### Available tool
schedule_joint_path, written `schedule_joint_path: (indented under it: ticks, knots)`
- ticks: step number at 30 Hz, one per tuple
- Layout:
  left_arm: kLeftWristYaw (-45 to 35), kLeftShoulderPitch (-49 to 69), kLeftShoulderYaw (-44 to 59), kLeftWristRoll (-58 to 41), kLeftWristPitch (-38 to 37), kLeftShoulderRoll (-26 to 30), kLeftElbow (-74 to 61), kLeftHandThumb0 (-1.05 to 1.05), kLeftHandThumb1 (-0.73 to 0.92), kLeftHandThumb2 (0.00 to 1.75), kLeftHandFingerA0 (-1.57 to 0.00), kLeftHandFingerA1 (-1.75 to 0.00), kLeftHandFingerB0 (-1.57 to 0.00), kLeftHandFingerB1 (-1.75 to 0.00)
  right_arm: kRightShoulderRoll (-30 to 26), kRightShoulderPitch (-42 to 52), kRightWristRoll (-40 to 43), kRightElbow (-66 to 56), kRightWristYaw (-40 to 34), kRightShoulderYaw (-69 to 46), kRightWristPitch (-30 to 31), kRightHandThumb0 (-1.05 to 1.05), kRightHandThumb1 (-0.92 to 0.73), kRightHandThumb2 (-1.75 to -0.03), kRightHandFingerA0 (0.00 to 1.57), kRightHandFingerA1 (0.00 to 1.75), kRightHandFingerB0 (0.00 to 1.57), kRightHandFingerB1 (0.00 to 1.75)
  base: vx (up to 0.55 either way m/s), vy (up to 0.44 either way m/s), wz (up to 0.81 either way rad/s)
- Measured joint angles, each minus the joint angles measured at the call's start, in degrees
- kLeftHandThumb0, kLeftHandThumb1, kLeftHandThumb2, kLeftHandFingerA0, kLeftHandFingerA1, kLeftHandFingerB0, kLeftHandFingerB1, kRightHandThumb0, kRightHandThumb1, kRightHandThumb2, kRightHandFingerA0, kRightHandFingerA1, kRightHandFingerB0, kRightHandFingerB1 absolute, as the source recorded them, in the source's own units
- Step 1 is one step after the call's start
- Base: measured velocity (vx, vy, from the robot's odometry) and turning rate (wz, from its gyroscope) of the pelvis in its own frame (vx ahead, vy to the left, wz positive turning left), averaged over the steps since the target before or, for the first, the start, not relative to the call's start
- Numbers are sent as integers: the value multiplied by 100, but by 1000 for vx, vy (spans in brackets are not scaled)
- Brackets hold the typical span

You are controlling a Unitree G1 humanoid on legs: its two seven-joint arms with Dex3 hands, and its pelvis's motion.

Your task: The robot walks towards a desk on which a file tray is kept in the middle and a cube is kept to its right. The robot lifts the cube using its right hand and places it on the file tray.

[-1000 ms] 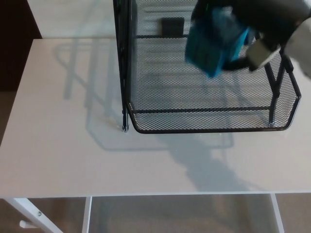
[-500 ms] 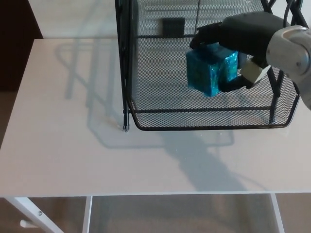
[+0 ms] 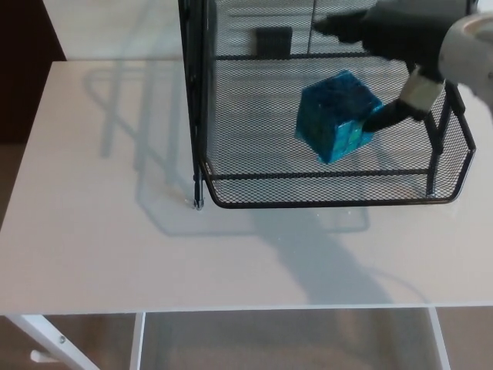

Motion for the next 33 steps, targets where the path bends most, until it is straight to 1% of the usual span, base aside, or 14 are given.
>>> schedule_joint_path:
  ticks: [1,2,3,14,16,17,20,22,23,24,27,31,32,33]
  knots:
    - [0,-1,-19,4,0,0,13,-99,69,115,-57,-85,-34,-70,-45,-23,21,-96,62,-81,-5,-88,-51,-78,0,6,0,0,0,0,0]
    - [0,-1,-35,9,0,1,34,-101,89,67,-54,-86,-32,-72,-81,-31,39,-202,123,-146,0,-89,-51,-80,0,8,0,0,0,0,0]
    - [0,2,-53,13,-1,2,57,-97,67,115,-60,-86,-33,-71,-108,-44,52,-295,181,-208,1,-88,-50,-79,0,5,0,0,0,0,0]
    - [0,-4,-70,-7,1,-3,64,-97,67,112,-56,-84,-39,-72,-849,176,721,-1486,746,-2039,248,-90,-54,-85,0,9,8,6,0,0,0]
    - [-1,-7,-70,-9,1,-3,65,-99,87,67,-61,-86,-39,-70,-1012,334,809,-1574,778,-2394,269,-71,-54,-89,0,24,1,19,0,0,0]
    - [-1,-10,-70,-9,2,-4,67,-101,88,67,-62,-88,-39,-73,-1077,416,856,-1581,785,-2569,264,-72,-73,-62,27,84,4,30,0,0,0]
    - [-1,-25,-78,-9,2,-5,67,-101,87,67,-60,-87,-37,-72,-1261,721,948,-1581,796,-3071,260,-78,-58,-93,8,55,4,23,0,0,0]
    - [-1,-36,-83,-9,2,-5,66,-100,87,67,-59,-85,-38,-70,-1341,964,971,-1588,797,-3404,262,-73,-75,-63,1,45,3,24,0,0,0]
    - [-1,-42,-85,-10,2,-5,67,-100,87,66,-58,-84,-38,-69,-1377,1114,981,-1592,796,-3585,261,-77,-56,-94,1,51,2,28,0,0,0]
    - [-1,-47,-88,-10,2,-5,68,-100,88,67,-59,-83,-39,-68,-1398,1261,993,-1593,794,-3751,255,-74,-74,-64,17,59,3,28,0,0,0]
    - [-1,-58,-96,-10,2,-5,73,-101,88,67,-59,-84,-37,-70,-1433,1767,1043,-1576,785,-4228,223,-69,-74,-63,26,66,7,32,0,0,0]
    - [-1,-61,-105,-10,3,-7,80,-100,85,66,-58,-89,-40,-73,-1435,2565,1131,-1461,741,-4907,170,-76,-75,-63,3,59,9,30,0,0,0]
    - [-1,-61,-104,-10,3,-7,81,-100,85,66,-58,-88,-40,-73,-1435,2713,1148,-1427,724,-5028,163,-81,-57,-95,2,41,8,35,0,0,0]
    - [-1,-60,-104,-10,2,-7,83,-100,86,66,-57,-86,-40,-71,-1435,2902,1171,-1364,700,-5183,152,-77,-56,-93,70,124,0,38,0,0,0]
